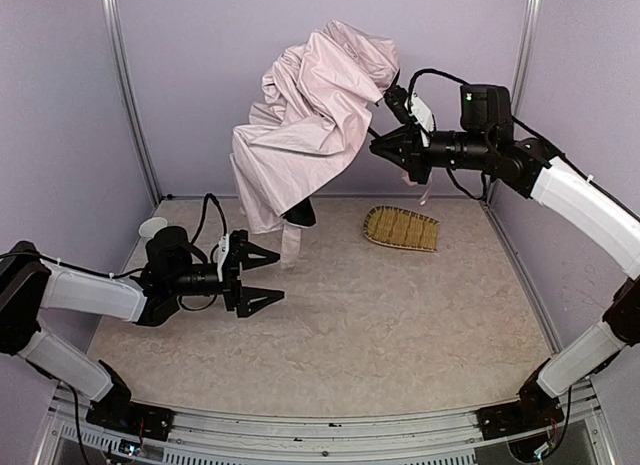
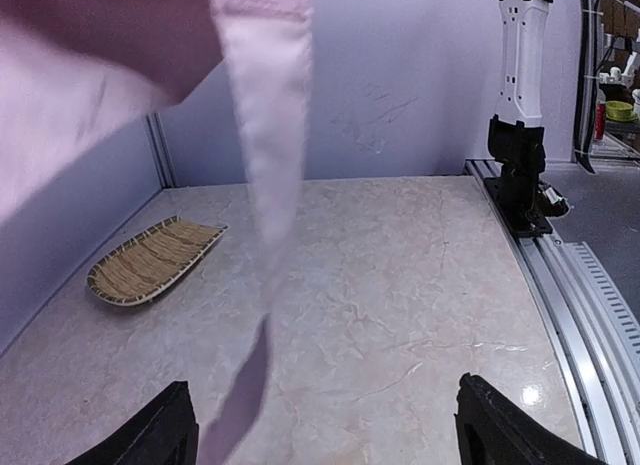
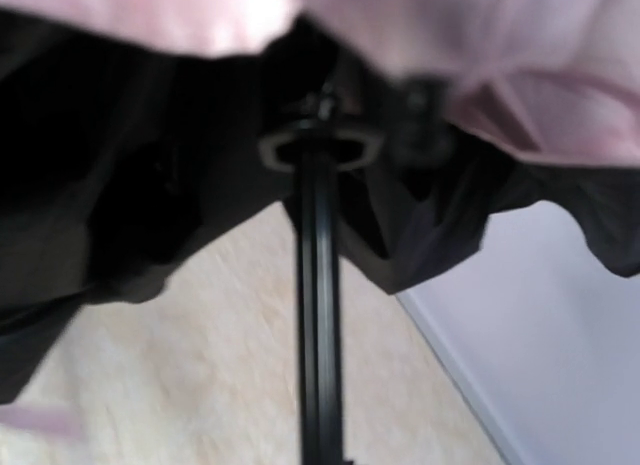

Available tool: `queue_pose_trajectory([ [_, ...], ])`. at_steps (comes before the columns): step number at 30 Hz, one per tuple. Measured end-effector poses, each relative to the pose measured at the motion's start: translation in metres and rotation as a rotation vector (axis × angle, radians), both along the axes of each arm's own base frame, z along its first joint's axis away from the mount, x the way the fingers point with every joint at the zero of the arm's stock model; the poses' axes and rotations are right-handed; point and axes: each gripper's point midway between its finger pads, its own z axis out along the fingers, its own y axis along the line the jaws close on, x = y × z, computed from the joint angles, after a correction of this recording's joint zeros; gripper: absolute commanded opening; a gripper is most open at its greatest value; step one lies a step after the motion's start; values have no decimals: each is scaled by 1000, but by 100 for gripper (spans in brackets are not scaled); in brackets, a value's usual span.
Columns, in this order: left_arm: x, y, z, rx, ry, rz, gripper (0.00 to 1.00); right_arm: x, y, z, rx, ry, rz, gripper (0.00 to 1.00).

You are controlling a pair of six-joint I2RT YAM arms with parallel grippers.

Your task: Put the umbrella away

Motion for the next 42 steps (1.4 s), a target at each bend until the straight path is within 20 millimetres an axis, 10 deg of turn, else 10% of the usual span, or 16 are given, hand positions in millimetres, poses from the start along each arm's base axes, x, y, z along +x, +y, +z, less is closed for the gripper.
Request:
queue_pose_trajectory([
  [17, -41, -59, 6, -134, -14, -239, 87, -17, 5, 27, 46, -14, 85, 0],
  [20, -37, -62, 4, -152, 6, -240, 60, -17, 5, 26, 44, -11, 86, 0],
  [23, -34, -64, 10, -177, 11, -251, 0, -17, 5, 26, 43, -9, 85, 0],
  [36, -25, -15, -4, -198, 69, -146, 0, 19, -35, 26, 49, 14, -91, 0],
  [42, 24, 0, -13, -121, 35, 14, 0, -2, -25, 7, -45, 1, -28, 0],
])
